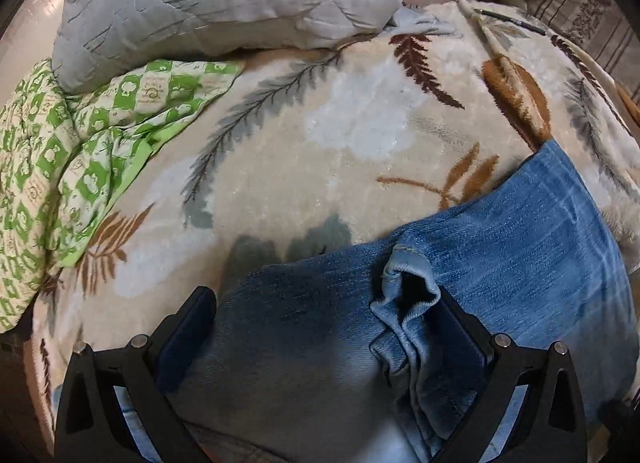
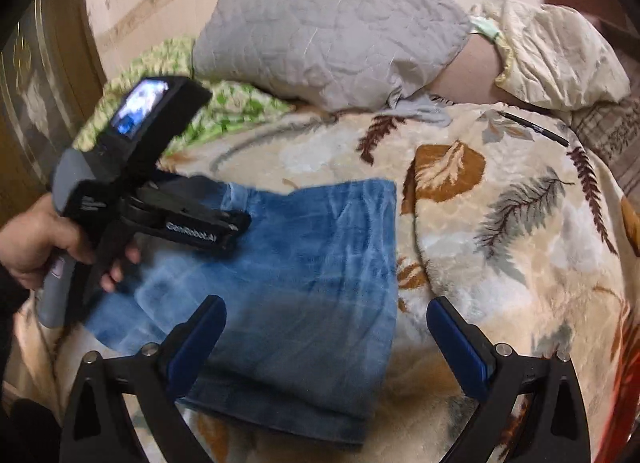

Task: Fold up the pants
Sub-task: 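Press the folded leg flat with the left tool while the right tool releases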

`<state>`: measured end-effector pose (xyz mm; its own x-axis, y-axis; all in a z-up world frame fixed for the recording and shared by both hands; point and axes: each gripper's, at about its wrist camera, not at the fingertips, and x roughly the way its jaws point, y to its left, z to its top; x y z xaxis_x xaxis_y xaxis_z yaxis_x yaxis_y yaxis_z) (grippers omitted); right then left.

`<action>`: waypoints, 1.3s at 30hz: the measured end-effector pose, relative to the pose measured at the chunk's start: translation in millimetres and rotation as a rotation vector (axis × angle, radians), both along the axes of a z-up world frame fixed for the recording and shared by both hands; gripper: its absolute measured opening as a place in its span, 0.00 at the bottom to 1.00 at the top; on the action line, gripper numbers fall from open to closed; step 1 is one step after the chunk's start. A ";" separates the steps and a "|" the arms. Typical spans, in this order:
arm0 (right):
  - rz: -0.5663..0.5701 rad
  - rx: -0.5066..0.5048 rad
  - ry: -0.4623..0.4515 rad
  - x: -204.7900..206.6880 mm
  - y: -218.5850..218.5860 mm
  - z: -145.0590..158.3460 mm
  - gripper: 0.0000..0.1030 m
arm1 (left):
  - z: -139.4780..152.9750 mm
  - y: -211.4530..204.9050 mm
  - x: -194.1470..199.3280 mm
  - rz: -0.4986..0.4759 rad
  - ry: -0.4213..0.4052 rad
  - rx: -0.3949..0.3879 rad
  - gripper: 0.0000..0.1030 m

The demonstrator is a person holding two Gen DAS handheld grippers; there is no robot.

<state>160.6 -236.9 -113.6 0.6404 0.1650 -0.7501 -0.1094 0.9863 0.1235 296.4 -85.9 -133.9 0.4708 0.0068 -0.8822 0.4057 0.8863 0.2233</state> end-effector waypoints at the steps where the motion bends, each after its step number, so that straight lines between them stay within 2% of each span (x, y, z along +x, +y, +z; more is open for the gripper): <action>1: -0.006 -0.036 0.035 3.7 2.7 -7.5 0.99 | -0.6 1.7 -0.1 0.004 0.001 -0.011 1.00; 4: 0.002 -0.105 0.119 8.1 7.4 -31.3 0.99 | -1.4 1.9 -0.4 0.006 -0.004 -0.017 1.00; 7: 0.007 -0.132 0.099 5.1 8.1 -30.9 1.00 | 0.1 0.1 -2.9 -0.011 -0.025 -0.012 1.00; 10: 0.012 -0.151 0.097 2.9 9.5 -26.5 1.00 | 7.7 1.4 1.3 0.005 -0.008 -0.032 1.00; 13: 0.000 -0.101 0.066 -3.3 3.5 -13.7 1.00 | 25.9 8.6 -8.7 -0.007 -0.013 -0.061 1.00; 18: -0.006 -0.012 -0.018 -6.9 -4.3 20.1 1.00 | 68.7 39.8 -33.9 -0.004 -0.084 -0.147 1.00; 20: 0.004 0.011 -0.054 -8.6 -2.1 34.7 1.00 | 86.3 62.8 -47.9 0.039 -0.113 -0.187 1.00; 23: 0.027 0.022 -0.094 -8.3 7.9 49.0 1.00 | 96.5 94.1 -59.6 0.102 -0.132 -0.222 1.00; 28: 0.071 0.033 -0.112 -4.3 20.4 50.2 1.00 | 90.2 151.4 -96.4 0.201 -0.143 -0.235 1.00; 32: 0.113 0.055 -0.108 -2.9 28.9 43.9 1.00 | 80.4 181.2 -126.1 0.257 -0.129 -0.285 1.00; 35: 0.132 0.068 -0.103 -1.8 31.6 37.9 1.00 | 76.3 198.5 -153.1 0.288 -0.137 -0.351 1.00; 37: 0.138 0.090 -0.095 -0.1 31.9 36.4 1.00 | 71.0 210.8 -169.2 0.325 -0.117 -0.423 1.00; 39: 0.136 0.094 -0.102 -0.2 31.8 37.1 1.00 | 64.3 217.4 -175.4 0.356 -0.091 -0.450 1.00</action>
